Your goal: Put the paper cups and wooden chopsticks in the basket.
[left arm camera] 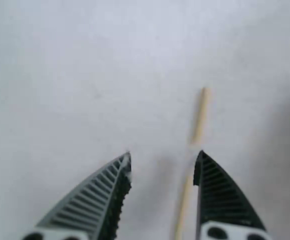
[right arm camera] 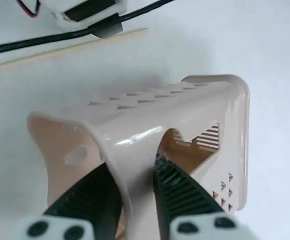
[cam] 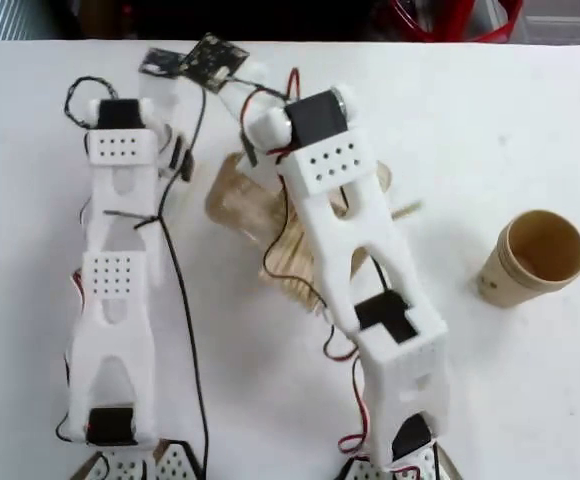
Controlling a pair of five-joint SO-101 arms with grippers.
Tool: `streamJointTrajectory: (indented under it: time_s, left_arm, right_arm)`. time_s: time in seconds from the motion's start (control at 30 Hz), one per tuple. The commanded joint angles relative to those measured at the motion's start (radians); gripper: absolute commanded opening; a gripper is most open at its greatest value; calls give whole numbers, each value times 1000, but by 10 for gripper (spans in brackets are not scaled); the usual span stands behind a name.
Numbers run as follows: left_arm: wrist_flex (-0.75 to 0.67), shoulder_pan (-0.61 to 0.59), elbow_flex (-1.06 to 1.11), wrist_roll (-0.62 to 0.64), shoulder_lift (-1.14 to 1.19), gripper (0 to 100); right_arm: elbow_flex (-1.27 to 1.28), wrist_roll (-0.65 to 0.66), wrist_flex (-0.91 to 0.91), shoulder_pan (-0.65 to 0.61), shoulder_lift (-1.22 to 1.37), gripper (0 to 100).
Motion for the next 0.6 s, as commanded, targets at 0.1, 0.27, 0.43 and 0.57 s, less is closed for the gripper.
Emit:
streamJointTrajectory:
  time_s: [0.1, 0.27, 0.43, 0.57]
  left_arm:
    - [3, 15, 64, -23, -77, 214]
    - [-2, -58, 69, -23, -77, 214]
    - [3, -128, 71, -21, -79, 214]
    - [3, -145, 74, -28, -76, 214]
  right_arm:
    - [75, -69, 4, -147, -255, 17]
    - [175, -121, 4, -188, -309, 17]
    - [172, -166, 2, -156, -311, 17]
    - [137, -161, -21, -79, -259, 17]
